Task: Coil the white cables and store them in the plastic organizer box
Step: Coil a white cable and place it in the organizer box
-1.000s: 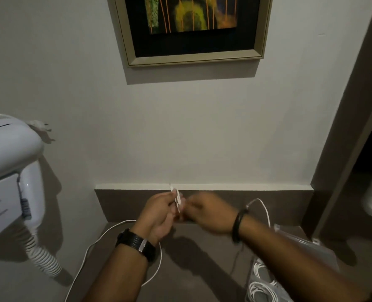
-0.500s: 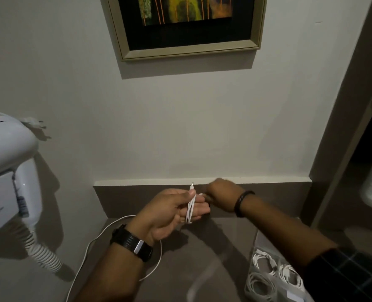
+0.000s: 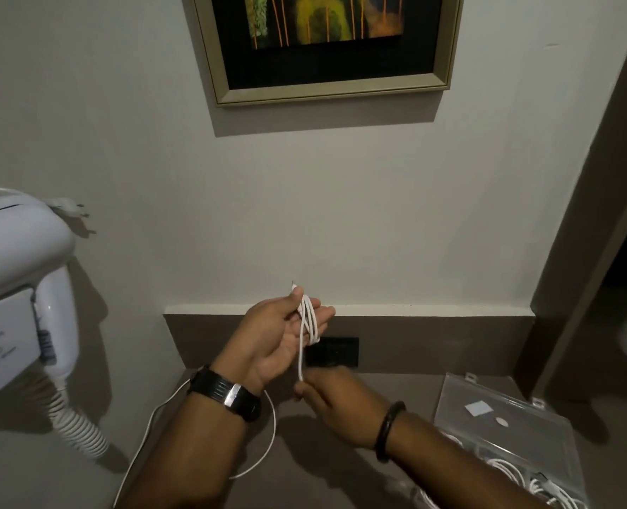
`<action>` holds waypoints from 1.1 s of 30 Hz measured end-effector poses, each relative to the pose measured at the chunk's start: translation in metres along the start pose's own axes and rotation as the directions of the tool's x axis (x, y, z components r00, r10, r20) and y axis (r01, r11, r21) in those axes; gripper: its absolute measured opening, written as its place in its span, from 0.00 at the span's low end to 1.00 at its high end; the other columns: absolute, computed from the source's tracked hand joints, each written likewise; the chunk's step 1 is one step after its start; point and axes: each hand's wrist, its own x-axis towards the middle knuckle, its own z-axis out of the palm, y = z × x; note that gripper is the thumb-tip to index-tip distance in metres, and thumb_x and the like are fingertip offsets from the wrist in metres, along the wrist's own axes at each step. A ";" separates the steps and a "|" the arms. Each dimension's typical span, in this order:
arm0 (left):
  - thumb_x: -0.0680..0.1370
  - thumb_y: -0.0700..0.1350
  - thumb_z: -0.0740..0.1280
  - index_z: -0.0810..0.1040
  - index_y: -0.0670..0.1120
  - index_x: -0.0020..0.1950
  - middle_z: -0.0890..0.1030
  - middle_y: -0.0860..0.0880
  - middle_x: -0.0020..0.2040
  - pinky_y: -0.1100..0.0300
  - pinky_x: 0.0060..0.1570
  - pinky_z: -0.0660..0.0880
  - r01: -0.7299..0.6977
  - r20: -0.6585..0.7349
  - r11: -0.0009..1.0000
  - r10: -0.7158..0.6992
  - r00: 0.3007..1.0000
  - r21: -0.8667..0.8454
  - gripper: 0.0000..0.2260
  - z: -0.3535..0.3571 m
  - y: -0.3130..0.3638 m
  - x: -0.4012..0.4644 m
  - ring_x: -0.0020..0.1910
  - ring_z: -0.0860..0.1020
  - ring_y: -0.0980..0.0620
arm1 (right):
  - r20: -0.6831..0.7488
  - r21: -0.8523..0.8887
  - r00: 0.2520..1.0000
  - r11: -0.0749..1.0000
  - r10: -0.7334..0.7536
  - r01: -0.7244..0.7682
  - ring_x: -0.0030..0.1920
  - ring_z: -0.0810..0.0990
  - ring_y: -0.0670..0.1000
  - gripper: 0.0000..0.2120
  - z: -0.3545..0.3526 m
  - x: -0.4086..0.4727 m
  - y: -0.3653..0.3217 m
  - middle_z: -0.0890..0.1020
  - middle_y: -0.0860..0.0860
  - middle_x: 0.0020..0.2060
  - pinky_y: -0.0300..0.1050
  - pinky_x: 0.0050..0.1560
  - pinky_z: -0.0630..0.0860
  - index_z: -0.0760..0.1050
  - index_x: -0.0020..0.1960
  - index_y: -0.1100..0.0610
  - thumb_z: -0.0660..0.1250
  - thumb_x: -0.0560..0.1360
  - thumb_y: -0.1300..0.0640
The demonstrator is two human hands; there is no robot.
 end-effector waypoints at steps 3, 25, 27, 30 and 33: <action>0.82 0.44 0.59 0.76 0.31 0.53 0.86 0.37 0.43 0.55 0.46 0.82 0.013 0.089 0.995 -0.022 0.996 0.095 0.16 0.003 -0.005 -0.008 0.43 0.86 0.46 | -0.027 -0.138 0.999 0.990 0.035 -0.038 0.47 0.80 0.56 0.14 -0.024 0.013 0.028 0.82 0.58 0.48 0.53 0.53 0.76 0.77 0.52 0.58 0.57 0.80 0.52; 0.82 0.45 0.60 0.75 0.31 0.54 0.85 0.35 0.47 0.56 0.41 0.82 0.026 0.002 0.998 -0.026 1.000 0.065 0.16 -0.006 -0.009 -0.002 0.44 0.86 0.46 | 0.019 0.004 1.000 1.000 0.024 -0.024 0.37 0.76 0.49 0.15 -0.009 0.002 0.017 0.79 0.54 0.39 0.46 0.45 0.73 0.77 0.48 0.63 0.57 0.80 0.54; 0.81 0.45 0.60 0.76 0.31 0.53 0.86 0.36 0.43 0.56 0.42 0.83 0.048 0.063 0.991 -0.057 0.996 0.127 0.16 -0.002 -0.018 -0.008 0.42 0.86 0.46 | -0.006 -0.144 1.000 0.989 0.017 -0.017 0.46 0.79 0.58 0.14 -0.029 0.011 0.034 0.82 0.61 0.46 0.48 0.49 0.73 0.78 0.50 0.63 0.58 0.79 0.54; 0.81 0.44 0.60 0.77 0.30 0.53 0.85 0.34 0.43 0.54 0.44 0.82 0.062 0.115 0.981 -0.084 0.990 0.185 0.16 0.001 -0.026 -0.010 0.40 0.86 0.46 | -0.011 -0.419 1.000 0.908 0.013 -0.016 0.45 0.79 0.63 0.13 -0.059 0.028 0.048 0.82 0.62 0.45 0.48 0.41 0.70 0.77 0.46 0.61 0.59 0.77 0.52; 0.81 0.43 0.61 0.78 0.30 0.51 0.85 0.34 0.42 0.54 0.43 0.82 0.086 0.146 0.964 -0.126 0.981 0.253 0.16 0.001 -0.025 -0.011 0.41 0.86 0.44 | -0.060 -0.473 0.998 0.879 0.034 -0.058 0.42 0.78 0.60 0.16 -0.089 0.039 0.050 0.82 0.60 0.41 0.47 0.38 0.67 0.76 0.42 0.59 0.59 0.77 0.48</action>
